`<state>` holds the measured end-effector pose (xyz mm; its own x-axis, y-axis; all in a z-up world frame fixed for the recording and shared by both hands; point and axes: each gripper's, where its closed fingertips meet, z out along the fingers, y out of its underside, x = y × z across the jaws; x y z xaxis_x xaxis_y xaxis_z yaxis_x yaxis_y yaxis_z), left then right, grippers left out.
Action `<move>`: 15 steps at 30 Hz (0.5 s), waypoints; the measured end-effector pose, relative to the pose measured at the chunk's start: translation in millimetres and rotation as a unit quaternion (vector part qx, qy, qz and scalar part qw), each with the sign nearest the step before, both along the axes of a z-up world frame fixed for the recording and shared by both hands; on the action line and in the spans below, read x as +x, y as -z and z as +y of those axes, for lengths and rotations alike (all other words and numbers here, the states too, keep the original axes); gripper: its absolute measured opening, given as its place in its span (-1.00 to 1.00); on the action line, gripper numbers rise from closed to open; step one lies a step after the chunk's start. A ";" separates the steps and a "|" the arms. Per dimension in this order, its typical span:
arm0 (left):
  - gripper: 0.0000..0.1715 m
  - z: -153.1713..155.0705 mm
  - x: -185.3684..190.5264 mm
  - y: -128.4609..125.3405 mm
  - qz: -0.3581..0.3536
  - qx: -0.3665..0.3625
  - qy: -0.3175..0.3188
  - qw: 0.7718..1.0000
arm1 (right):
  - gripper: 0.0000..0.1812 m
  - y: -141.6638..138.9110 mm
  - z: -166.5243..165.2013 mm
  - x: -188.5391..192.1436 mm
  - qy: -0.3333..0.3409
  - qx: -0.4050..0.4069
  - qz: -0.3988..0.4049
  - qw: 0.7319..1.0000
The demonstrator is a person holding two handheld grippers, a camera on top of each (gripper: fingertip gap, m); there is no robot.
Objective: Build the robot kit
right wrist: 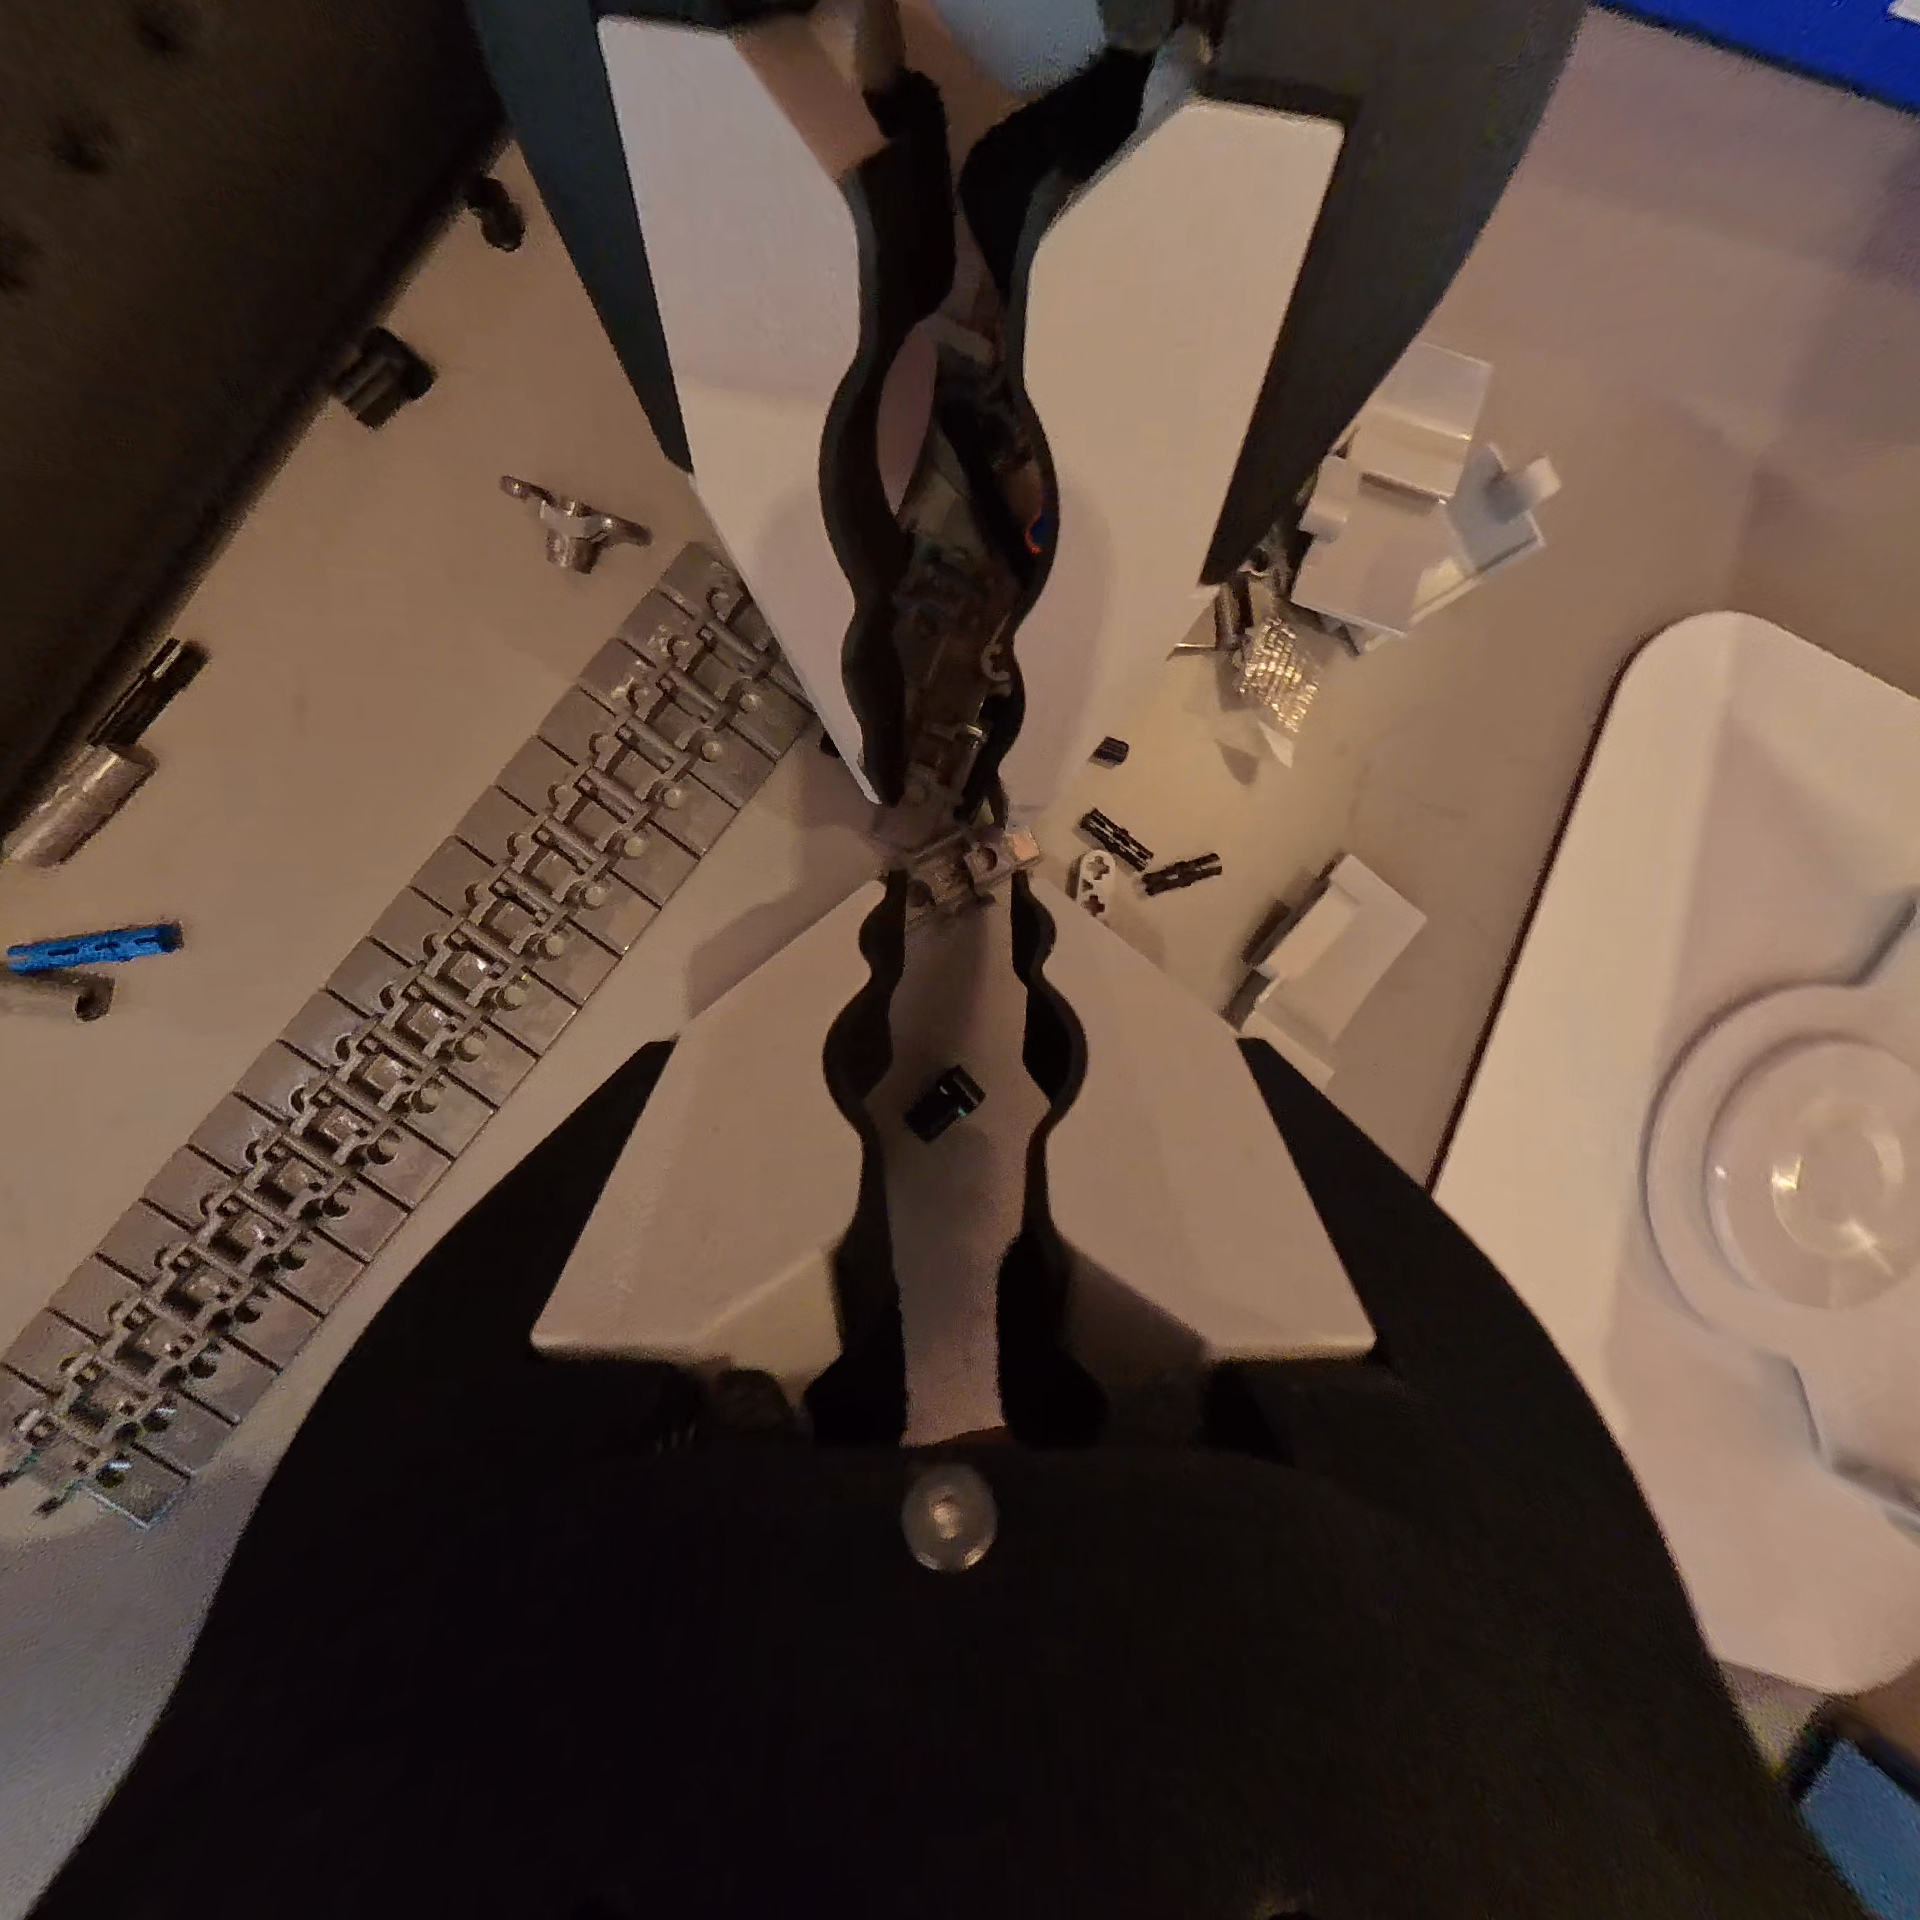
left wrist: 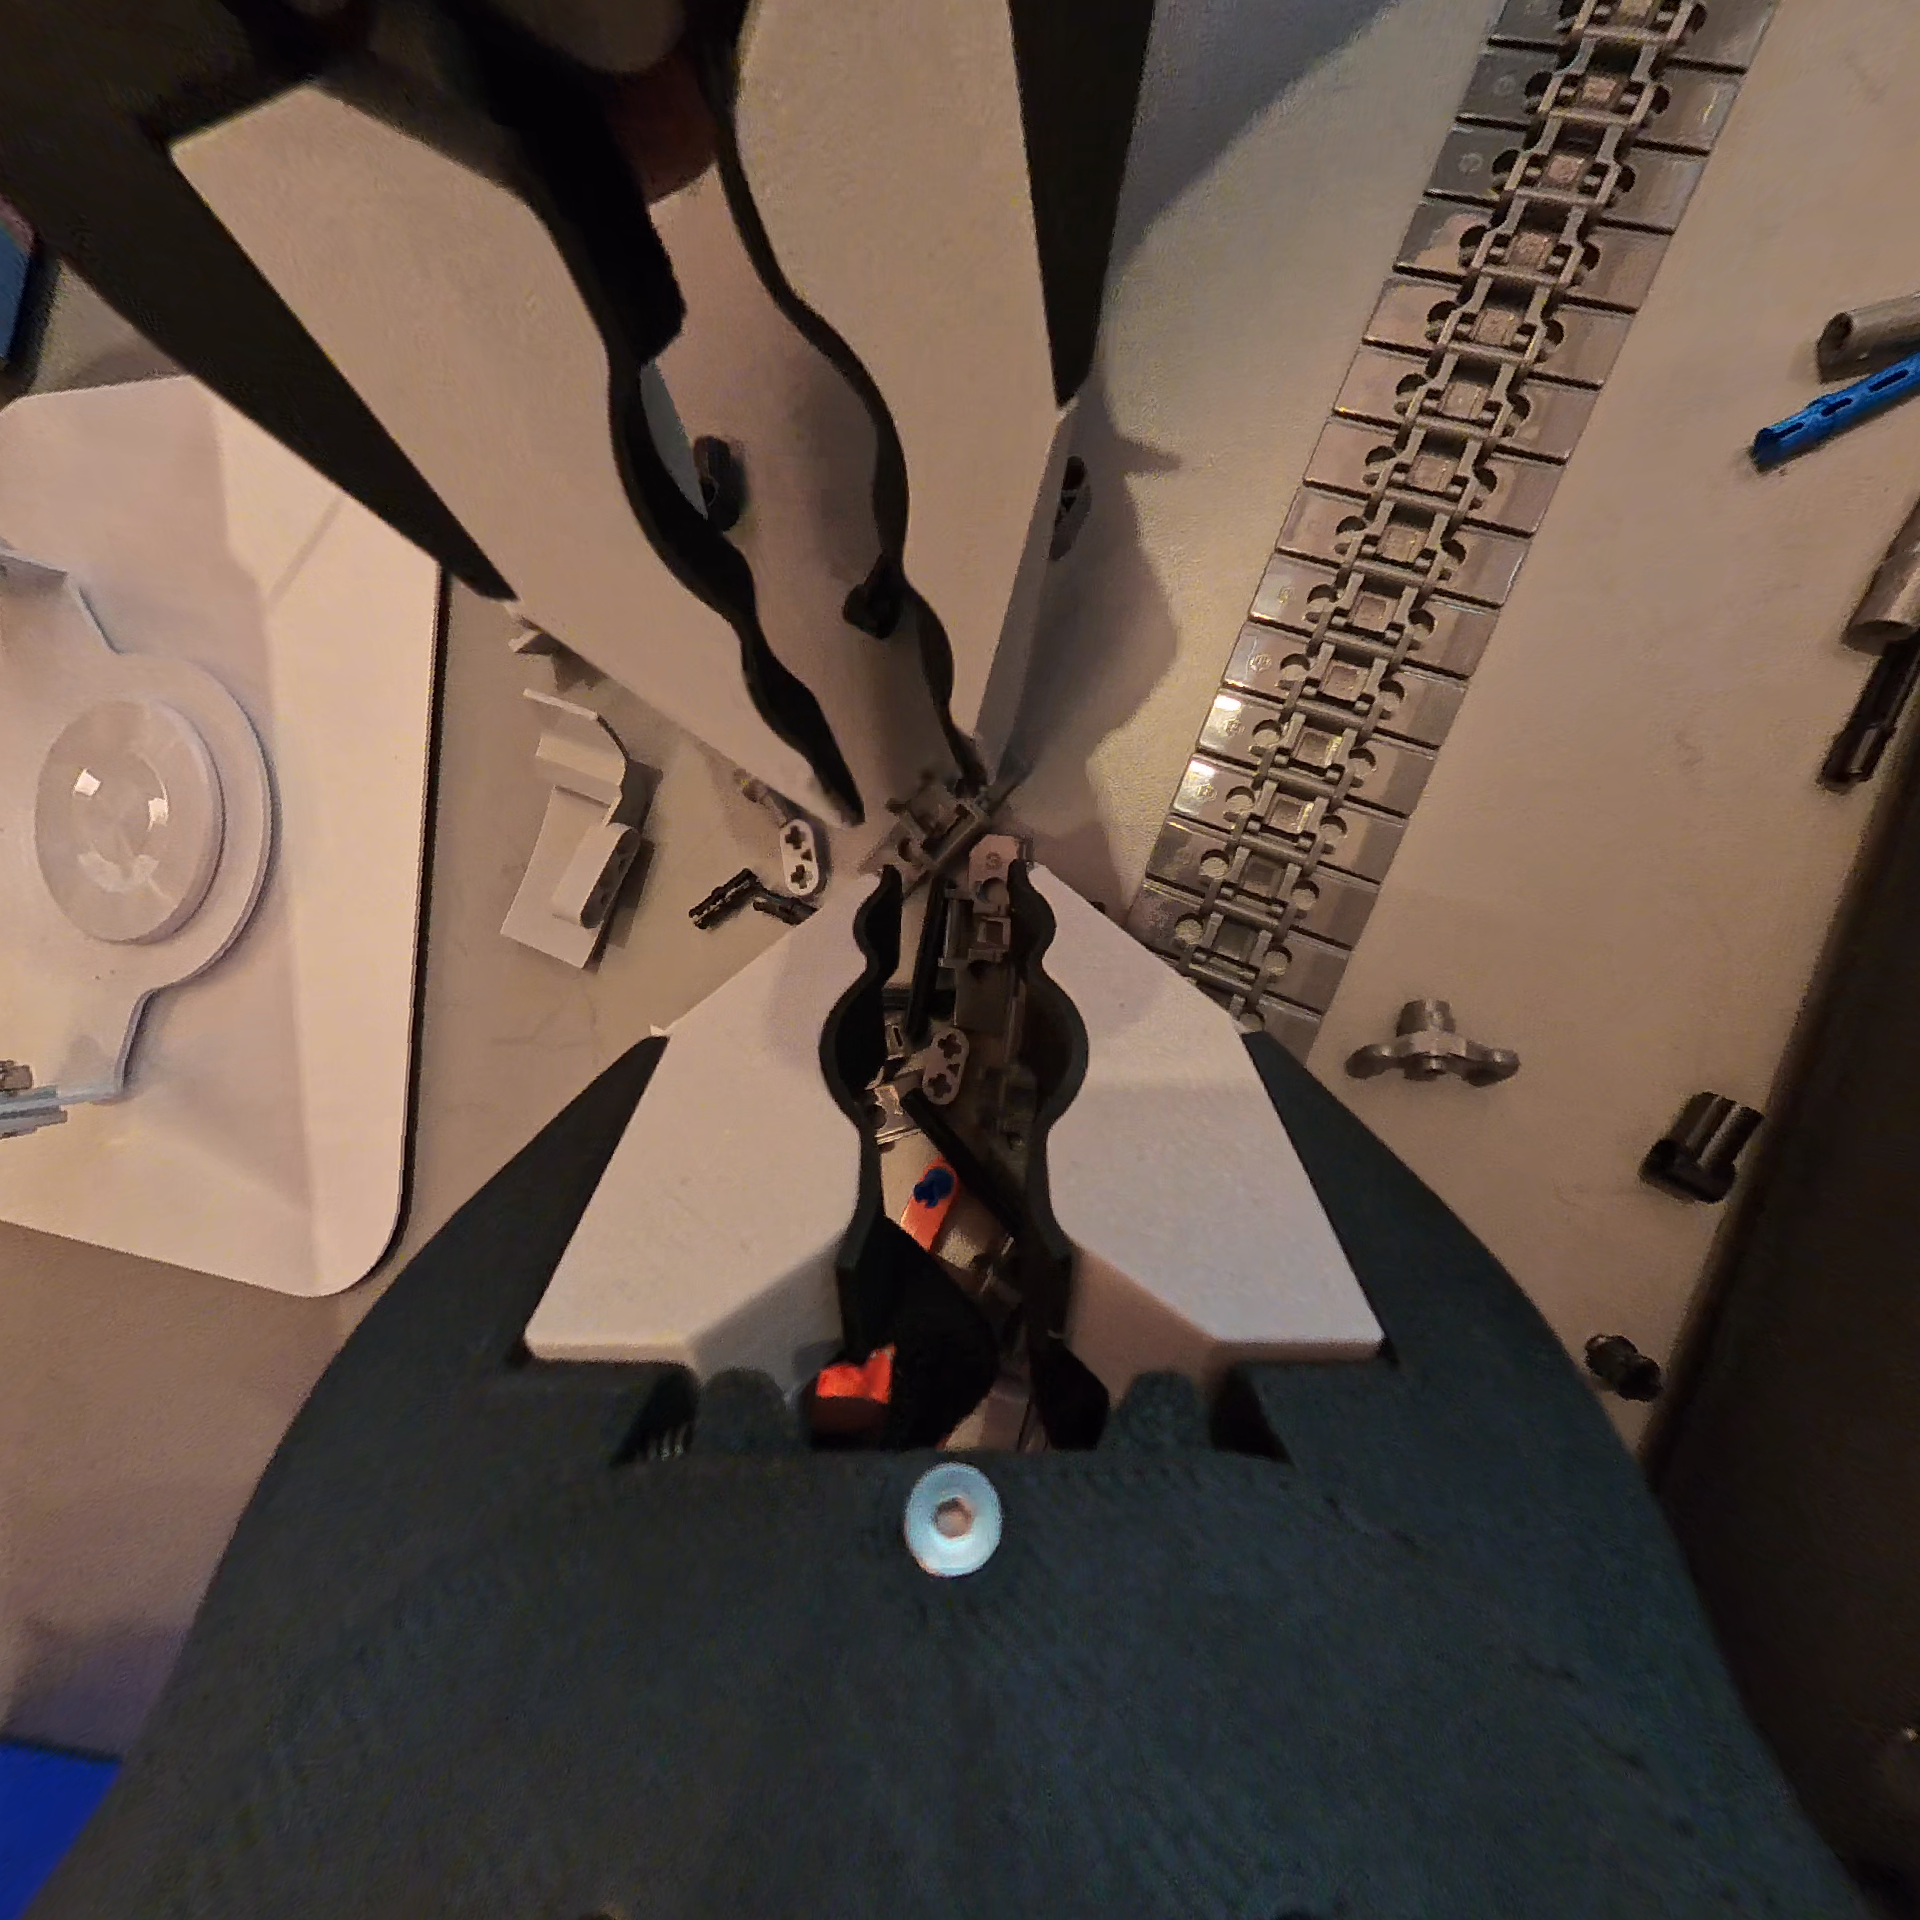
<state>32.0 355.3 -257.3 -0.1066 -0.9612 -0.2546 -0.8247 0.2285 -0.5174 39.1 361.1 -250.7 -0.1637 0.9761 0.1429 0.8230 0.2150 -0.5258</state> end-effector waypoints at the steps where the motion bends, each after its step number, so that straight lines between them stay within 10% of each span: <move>1: -0.76 -0.7 -0.8 0.8 0.003 -0.001 0.002 1.000 | -0.81 1.9 -0.5 -0.3 -0.009 -0.004 -0.003 1.000; 15: -0.77 -2.4 -2.0 2.4 0.006 -0.001 0.011 1.000 | -0.87 4.5 -4.2 1.0 -0.003 -0.053 0.005 0.999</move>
<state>30.0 352.8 -259.7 -0.1311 -0.9592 -0.2506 -0.8256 0.2455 -0.5080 40.1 356.9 -255.2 -0.1681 0.9849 0.0411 0.8165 0.1625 -0.5540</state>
